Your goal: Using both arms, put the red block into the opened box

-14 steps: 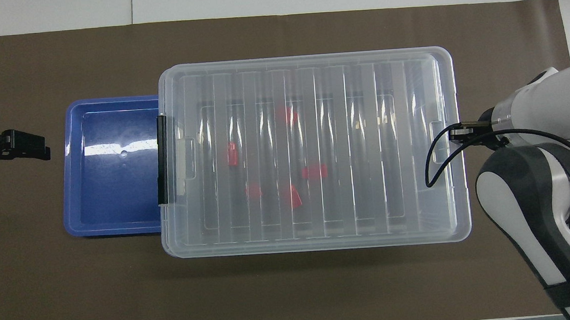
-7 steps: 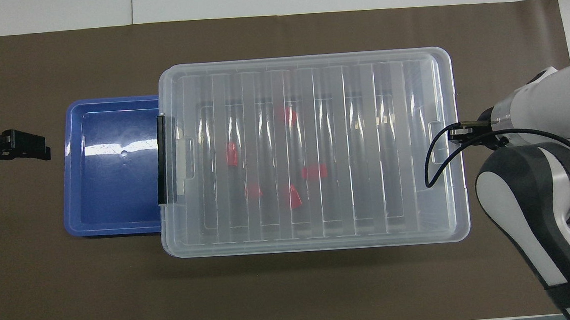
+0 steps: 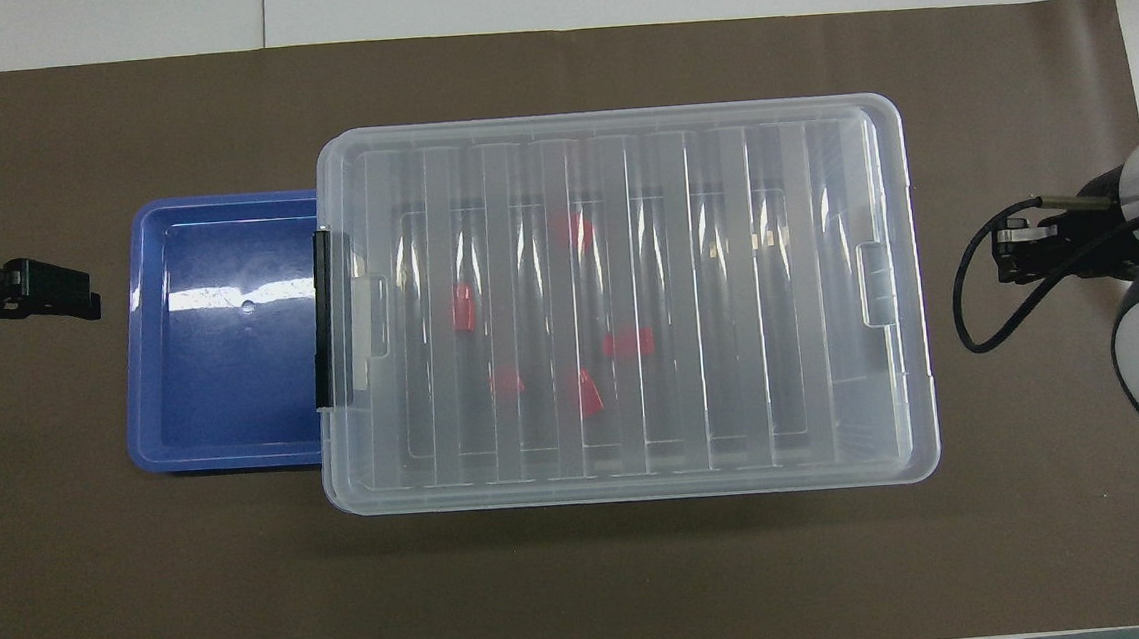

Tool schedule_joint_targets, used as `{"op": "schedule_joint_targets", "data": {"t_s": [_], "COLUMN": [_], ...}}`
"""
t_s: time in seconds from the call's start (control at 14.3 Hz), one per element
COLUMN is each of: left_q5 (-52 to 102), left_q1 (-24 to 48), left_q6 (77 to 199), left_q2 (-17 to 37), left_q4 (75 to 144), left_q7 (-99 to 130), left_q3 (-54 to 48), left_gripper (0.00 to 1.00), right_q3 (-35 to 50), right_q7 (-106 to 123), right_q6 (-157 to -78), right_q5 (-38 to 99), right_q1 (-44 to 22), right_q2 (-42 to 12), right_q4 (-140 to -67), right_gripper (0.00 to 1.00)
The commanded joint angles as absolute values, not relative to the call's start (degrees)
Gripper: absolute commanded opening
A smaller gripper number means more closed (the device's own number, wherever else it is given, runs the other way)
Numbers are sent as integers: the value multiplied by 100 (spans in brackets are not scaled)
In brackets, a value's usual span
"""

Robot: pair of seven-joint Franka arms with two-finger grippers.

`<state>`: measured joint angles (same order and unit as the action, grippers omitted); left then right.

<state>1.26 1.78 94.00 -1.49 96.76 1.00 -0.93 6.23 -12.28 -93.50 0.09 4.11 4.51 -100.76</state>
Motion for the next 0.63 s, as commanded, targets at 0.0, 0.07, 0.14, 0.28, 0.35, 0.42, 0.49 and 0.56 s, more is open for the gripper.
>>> {"op": "schedule_joint_targets", "data": {"t_s": [0.0, 0.07, 0.14, 0.28, 0.35, 0.42, 0.49, 0.56], "left_q5": [202, 202, 202, 202, 211, 211, 202, 211], "left_q1": [132, 132, 132, 132, 132, 132, 132, 132], "left_q6": [9290, 9290, 9290, 9290, 9290, 9290, 9290, 9290], "left_q2": [-193, -193, -193, -193, -193, -193, -193, -193], "left_q4": [9624, 9615, 9624, 9624, 9615, 9624, 9615, 9615], "left_q7": [44, 44, 44, 44, 44, 44, 44, 44], "left_q3": [-97, -97, -97, -97, -97, -97, -97, -97], "left_gripper": [100, 100, 100, 100, 100, 100, 100, 100], "right_q3": [659, 650, 650, 650, 650, 650, 659, 659], "right_q7": [-829, -548, -388, -299, -264, -255, -255, -255], "right_q6": [-8949, -8756, -8650, -8727, -8849, -8877, -8807, -8659], "right_q5": [18, 9, -35, -44, -35, -35, -26, -26], "right_q1": [536, 562, 606, 764, 852, 905, 923, 914], "right_q2": [492, 492, 475, 527, 553, 562, 510, 475], "right_q4": [-9836, -9704, -9651, -9834, -9931, -9888, -9731, -9573], "right_gripper": [100, 100, 100, 100, 100, 100, 100, 100]}}
